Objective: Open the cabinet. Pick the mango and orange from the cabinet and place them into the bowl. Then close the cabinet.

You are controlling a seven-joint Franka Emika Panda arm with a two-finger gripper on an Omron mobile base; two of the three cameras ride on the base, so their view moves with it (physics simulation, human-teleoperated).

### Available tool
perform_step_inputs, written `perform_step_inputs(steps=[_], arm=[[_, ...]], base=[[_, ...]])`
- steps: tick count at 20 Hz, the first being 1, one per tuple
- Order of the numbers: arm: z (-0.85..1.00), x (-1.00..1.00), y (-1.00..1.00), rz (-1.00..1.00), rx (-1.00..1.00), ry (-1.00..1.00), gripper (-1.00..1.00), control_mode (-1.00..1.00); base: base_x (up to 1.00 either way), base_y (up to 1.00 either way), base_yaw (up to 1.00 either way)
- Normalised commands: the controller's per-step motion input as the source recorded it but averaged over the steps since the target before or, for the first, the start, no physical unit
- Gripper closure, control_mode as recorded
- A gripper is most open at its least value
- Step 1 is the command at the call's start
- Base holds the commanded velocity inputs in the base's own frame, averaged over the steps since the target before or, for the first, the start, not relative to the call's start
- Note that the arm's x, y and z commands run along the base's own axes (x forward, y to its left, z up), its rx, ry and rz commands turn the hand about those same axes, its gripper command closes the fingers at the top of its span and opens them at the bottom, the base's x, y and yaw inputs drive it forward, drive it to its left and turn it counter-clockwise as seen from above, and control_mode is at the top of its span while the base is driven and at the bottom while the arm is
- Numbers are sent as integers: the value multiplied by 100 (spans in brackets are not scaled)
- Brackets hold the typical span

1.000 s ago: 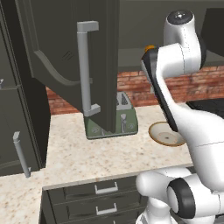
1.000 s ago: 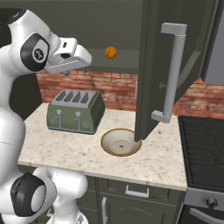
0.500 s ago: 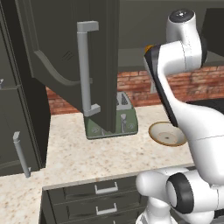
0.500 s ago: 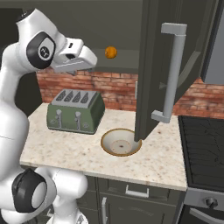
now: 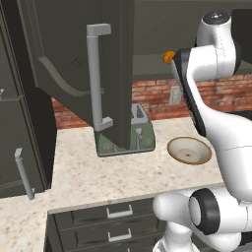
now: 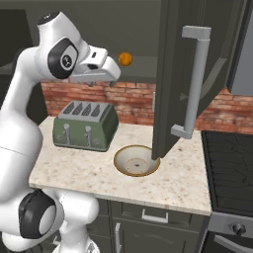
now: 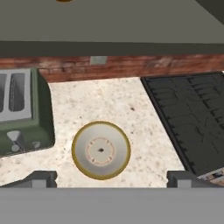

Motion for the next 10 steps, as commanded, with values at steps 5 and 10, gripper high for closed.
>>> perform_step_inputs(steps=[5, 10], arm=[[-13, 19, -10, 0, 5, -9, -100, -100], [-1, 17, -7, 0, 3, -13, -100, -100]], base=[[0, 0, 0], [0, 0, 0]])
